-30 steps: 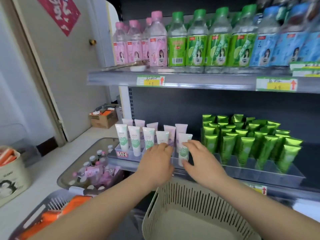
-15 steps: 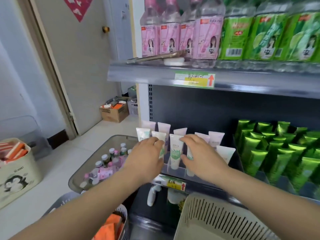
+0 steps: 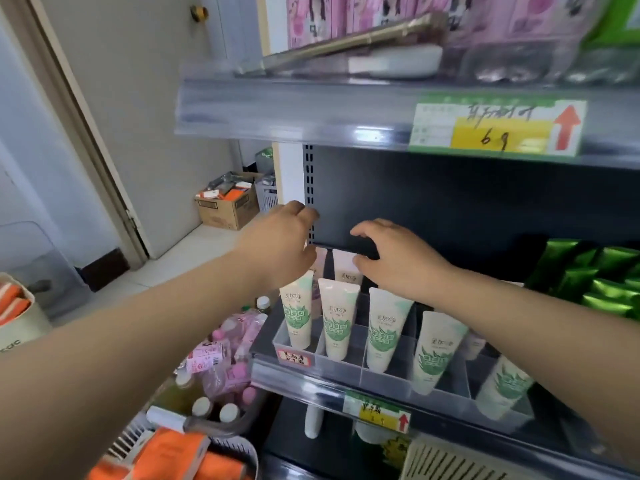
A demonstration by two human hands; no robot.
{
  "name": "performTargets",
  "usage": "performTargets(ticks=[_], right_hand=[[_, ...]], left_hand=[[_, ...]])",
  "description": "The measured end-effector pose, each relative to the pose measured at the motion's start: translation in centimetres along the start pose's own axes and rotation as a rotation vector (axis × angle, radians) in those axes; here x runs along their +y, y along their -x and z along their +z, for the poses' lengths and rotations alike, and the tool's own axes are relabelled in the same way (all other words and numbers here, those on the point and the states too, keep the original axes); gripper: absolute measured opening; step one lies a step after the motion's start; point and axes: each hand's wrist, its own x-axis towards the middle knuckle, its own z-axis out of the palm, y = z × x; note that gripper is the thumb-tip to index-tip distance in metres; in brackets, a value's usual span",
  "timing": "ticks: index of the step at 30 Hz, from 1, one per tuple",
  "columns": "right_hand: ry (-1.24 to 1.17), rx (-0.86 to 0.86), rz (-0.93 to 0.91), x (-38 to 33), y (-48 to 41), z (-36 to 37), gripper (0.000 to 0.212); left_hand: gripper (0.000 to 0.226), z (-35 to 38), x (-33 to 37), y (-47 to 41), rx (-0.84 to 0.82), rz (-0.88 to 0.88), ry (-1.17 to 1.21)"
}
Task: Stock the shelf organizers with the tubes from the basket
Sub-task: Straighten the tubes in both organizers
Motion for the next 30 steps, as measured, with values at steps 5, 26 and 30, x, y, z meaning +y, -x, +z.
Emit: performTargets(ticks=[5,26,30], right_hand=[[-0.012,-0.097,0.054,0.3,-2.0,2.0,0.040],[0.023,-0.112,0.168,0.5,-3.7,3.0,0.007],[0.005,-0.107,0.179,0.6,-3.5,2.9,0.005]], left_hand=[[0.043,3.2,-0.7,-2.2,-0.158,-0.022,0.057],[0.032,4.3,-2.2,-5.1,-0.306,0.135,-0.064],[0.031,4.5,-2.1,-4.9,-0.283,0.143,-0.049]])
